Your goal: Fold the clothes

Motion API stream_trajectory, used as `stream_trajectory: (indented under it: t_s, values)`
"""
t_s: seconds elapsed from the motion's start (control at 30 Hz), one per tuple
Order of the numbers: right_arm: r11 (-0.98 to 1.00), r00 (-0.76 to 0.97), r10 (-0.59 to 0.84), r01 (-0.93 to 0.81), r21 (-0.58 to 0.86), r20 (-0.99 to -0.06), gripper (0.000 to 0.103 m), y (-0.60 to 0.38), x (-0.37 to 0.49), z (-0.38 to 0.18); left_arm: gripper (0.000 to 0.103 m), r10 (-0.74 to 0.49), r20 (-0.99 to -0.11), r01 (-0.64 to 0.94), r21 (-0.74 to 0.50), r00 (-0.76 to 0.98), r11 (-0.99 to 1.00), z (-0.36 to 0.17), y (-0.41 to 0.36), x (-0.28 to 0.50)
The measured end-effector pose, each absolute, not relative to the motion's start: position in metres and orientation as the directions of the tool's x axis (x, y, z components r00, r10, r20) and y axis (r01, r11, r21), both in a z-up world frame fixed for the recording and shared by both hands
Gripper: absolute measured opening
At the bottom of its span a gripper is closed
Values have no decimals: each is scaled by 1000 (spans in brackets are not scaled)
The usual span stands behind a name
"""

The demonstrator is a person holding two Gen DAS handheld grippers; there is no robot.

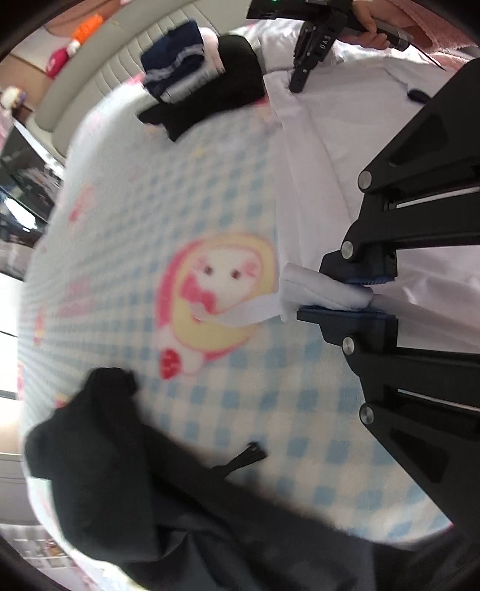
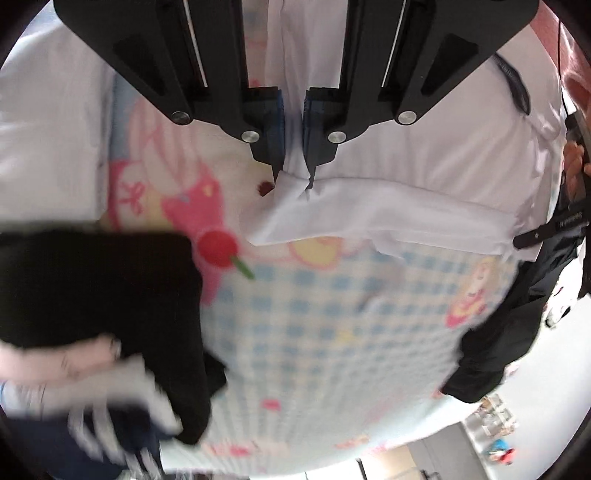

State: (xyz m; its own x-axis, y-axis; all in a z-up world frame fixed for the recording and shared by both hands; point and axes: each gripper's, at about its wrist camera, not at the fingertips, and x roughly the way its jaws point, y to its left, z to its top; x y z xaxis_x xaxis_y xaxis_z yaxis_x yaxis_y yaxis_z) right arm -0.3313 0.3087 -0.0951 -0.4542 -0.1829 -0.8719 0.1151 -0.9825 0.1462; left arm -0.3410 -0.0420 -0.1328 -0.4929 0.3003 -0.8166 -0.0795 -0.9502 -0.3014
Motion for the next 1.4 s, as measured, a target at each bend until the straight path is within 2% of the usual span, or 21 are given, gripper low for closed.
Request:
stream_trajectory:
  t_s: [0.23, 0.37, 0.47, 0.6, 0.7, 0.77, 0.8, 0.93, 1.0, 1.07, 1.1, 1.17, 1.23, 1.3, 1.33, 1.37, 1.4]
  values:
    - [-969, -564, -236, 196, 150, -791, 6, 295, -287, -41, 10, 364, -697, -164, -338, -618, -927, -68, -48, -270]
    - [-965, -617, -258, 198, 170, -743, 6, 295, -237, -27, 10, 373, -651, -183, -342, -661, -922, -50, -53, -210]
    - [-967, -655, -245, 223, 127, -715, 6, 287, -189, -34, 10, 371, -625, -196, -332, -687, -923, -46, -57, -161]
    - [-965, -646, -207, 258, 45, -735, 6, 272, -139, -66, 10, 368, -657, -140, -373, -658, -917, -80, -64, -111]
    - [-974, -574, -182, 214, 68, -798, 6, 277, -128, -100, 10, 364, -720, -64, -408, -590, -911, -116, -72, -95]
    - [-975, -541, -217, 161, 153, -812, 8, 289, -123, -109, 11, 370, -747, -18, -433, -552, -901, -136, -78, -86]
    - [-971, -532, -240, 130, 202, -812, 9, 296, -121, -112, 12, 381, -738, -6, -455, -557, -891, -138, -82, -81]
    - [-952, -556, -275, 46, 302, -784, 19, 316, -109, -99, 30, 417, -679, 37, -547, -604, -837, -133, -101, -64]
    - [-947, -577, -276, 29, 319, -768, 22, 320, -102, -91, 34, 422, -647, 56, -584, -636, -810, -129, -111, -58]
    - [-942, -598, -277, 12, 336, -752, 24, 324, -94, -84, 34, 428, -618, 65, -614, -660, -787, -125, -121, -55]
    - [-944, -602, -272, 14, 331, -751, 30, 324, -93, -81, 35, 431, -610, 61, -619, -665, -783, -123, -123, -56]
    - [-950, -609, -261, 23, 311, -749, 38, 322, -93, -76, 48, 434, -618, 48, -607, -656, -793, -121, -119, -61]
    - [-954, -613, -254, 31, 299, -748, 41, 317, -100, -73, 50, 431, -639, 22, -574, -637, -818, -121, -106, -71]
    - [-951, -615, -267, 42, 307, -742, 51, 312, -112, -73, 50, 421, -662, -14, -527, -620, -850, -120, -90, -80]
    - [-955, -610, -259, 44, 294, -749, 53, 307, -120, -77, 48, 412, -674, -29, -502, -614, -864, -119, -82, -84]
    - [-959, -605, -251, 47, 281, -756, 52, 302, -129, -81, 32, 402, -685, -43, -477, -608, -878, -118, -74, -87]
    - [-965, -588, -241, 59, 255, -772, 35, 297, -135, -86, 19, 391, -696, -58, -451, -602, -891, -117, -66, -90]
